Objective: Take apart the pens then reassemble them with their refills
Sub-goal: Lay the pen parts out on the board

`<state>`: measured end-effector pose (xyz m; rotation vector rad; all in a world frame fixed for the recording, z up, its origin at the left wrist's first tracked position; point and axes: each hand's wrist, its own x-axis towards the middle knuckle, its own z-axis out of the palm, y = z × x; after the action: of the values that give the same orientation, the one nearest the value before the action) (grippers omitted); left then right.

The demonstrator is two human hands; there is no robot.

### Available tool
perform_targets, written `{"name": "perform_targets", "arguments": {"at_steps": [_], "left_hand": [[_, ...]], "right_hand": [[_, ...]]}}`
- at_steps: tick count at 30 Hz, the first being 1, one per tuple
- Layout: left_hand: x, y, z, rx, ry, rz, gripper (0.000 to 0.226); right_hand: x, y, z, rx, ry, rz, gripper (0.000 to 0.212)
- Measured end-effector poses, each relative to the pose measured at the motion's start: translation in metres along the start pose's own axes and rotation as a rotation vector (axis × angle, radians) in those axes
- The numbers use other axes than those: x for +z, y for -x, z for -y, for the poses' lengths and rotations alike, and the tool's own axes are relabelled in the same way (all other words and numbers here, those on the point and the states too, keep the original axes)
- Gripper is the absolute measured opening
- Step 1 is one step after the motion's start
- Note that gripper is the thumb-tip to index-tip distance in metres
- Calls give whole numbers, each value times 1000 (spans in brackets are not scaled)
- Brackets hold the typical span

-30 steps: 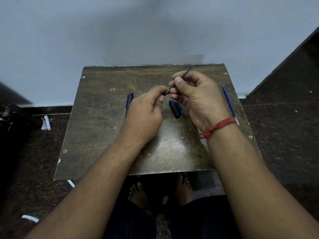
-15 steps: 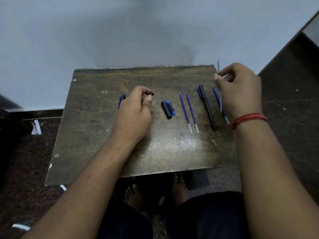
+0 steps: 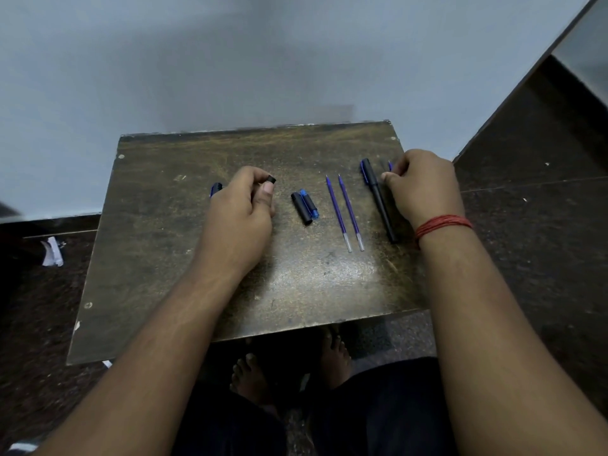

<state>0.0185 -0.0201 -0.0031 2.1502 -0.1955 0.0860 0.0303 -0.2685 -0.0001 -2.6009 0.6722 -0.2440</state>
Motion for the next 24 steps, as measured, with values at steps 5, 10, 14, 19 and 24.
{"name": "perform_targets", "arguments": {"at_steps": [5,10,14,19,24], "left_hand": [[-1,0,-1,0,-1,3,11],[-2,0,-3,0,9,-1,11],[-2,0,-3,-2,4,-2,11],[-3,0,-3,-1,-3,-7,11],[-3,0,-3,-7,-5,-10,11]], "right_hand": [[-2,1,1,4,-12,-2,17],[-9,6,17,-57,-42,-7,17],[3,15,38,-161,61,130,17],[11,25,49,-200,224,225,13],[13,25,53,-163,246,236,21]]}}
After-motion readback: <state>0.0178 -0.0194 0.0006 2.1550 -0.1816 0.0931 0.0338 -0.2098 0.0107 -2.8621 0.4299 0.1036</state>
